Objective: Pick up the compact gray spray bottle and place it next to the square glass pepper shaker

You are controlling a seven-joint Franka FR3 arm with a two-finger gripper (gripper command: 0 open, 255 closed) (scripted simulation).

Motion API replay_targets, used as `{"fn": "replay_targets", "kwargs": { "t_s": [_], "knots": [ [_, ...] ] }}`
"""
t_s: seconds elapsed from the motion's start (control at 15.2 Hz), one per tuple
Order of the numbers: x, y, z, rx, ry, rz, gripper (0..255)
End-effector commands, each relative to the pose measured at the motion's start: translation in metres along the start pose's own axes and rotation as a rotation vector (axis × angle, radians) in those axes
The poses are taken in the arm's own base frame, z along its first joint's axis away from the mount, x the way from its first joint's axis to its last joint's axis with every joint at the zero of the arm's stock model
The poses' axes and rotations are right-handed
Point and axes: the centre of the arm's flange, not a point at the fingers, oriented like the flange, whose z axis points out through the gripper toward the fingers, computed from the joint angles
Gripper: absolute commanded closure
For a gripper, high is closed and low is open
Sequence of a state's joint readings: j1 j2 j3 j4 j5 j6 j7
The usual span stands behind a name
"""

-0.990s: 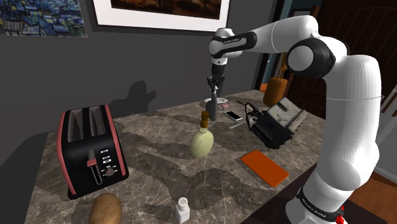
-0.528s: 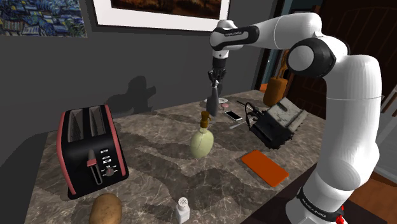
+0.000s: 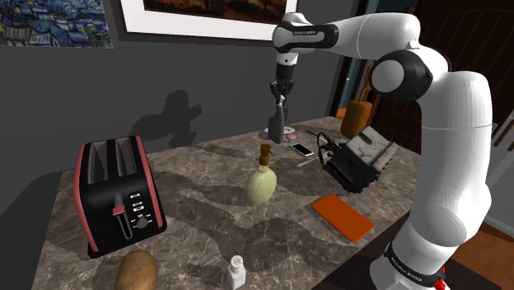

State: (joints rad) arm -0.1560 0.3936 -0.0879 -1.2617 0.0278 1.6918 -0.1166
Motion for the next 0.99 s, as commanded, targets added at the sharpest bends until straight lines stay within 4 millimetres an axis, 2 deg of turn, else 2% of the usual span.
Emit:
{"fn": "replay_targets", "kwargs": {
  "t_s": [0.0,0.46,0.53,0.92],
  "knots": [
    [0.000,0.000,-0.011,0.000,0.000,0.000,255],
    [0.002,0.000,-0.048,0.000,0.000,0.000,255],
    [0.002,0.000,-0.049,0.000,0.000,0.000,255],
    [-0.043,-0.066,-0.051,0.000,0.000,0.000,255]
  ]
}}
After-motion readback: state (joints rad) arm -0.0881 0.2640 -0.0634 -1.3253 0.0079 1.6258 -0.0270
